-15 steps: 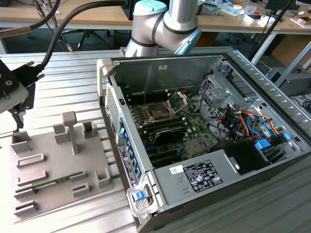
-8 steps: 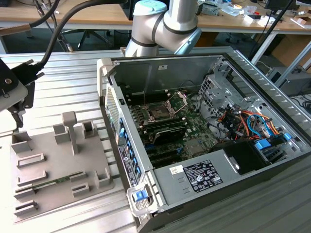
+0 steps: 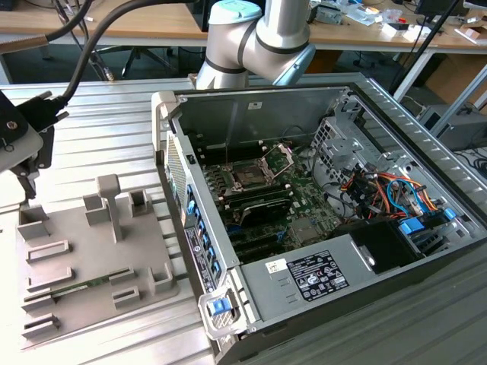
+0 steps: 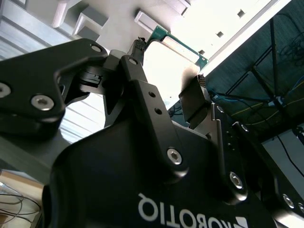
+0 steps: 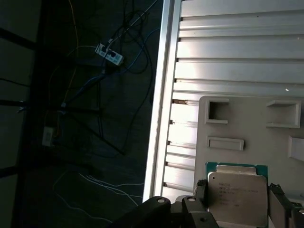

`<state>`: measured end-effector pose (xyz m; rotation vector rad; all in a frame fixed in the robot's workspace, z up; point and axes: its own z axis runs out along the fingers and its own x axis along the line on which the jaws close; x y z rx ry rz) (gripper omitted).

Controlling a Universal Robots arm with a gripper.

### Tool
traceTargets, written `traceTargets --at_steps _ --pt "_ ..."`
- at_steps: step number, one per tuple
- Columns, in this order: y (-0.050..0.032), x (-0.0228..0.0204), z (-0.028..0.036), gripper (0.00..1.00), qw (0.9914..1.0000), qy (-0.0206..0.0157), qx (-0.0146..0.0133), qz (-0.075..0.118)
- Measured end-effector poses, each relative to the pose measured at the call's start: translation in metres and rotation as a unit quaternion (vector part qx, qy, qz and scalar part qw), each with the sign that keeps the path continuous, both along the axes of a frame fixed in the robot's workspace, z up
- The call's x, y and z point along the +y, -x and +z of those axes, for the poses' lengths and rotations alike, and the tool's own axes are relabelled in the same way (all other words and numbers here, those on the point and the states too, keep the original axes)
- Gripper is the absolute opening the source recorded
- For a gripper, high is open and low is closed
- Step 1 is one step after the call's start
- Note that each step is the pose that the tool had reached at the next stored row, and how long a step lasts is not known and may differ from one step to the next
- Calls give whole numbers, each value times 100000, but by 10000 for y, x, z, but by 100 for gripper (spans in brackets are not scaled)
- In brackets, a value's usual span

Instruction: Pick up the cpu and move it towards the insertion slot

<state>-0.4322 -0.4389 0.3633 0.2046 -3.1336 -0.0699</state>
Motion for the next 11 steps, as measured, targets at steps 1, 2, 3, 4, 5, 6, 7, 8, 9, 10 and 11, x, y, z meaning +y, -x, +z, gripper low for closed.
traceTargets --at_steps 1,2,3,4,5,6,7,8,9,10,11 --pt "0 0 2 55 100000 0 -2 1" --pt "0 0 4 55 100000 2 0 0" --pt "0 0 6 55 100000 3 0 2" --pt "0 0 8 55 100000 -1 -3 0" --pt "0 0 10 55 100000 0 -2 -1" --pt "0 0 19 55 100000 -1 -3 0" --pt "0 0 35 55 100000 3 5 0" --pt "0 0 51 55 100000 -3 -5 1" --pt "0 0 74 55 100000 -1 -5 0" --pt "0 0 84 55 100000 -1 -3 2" --pt "0 0 86 55 100000 -1 -3 4"
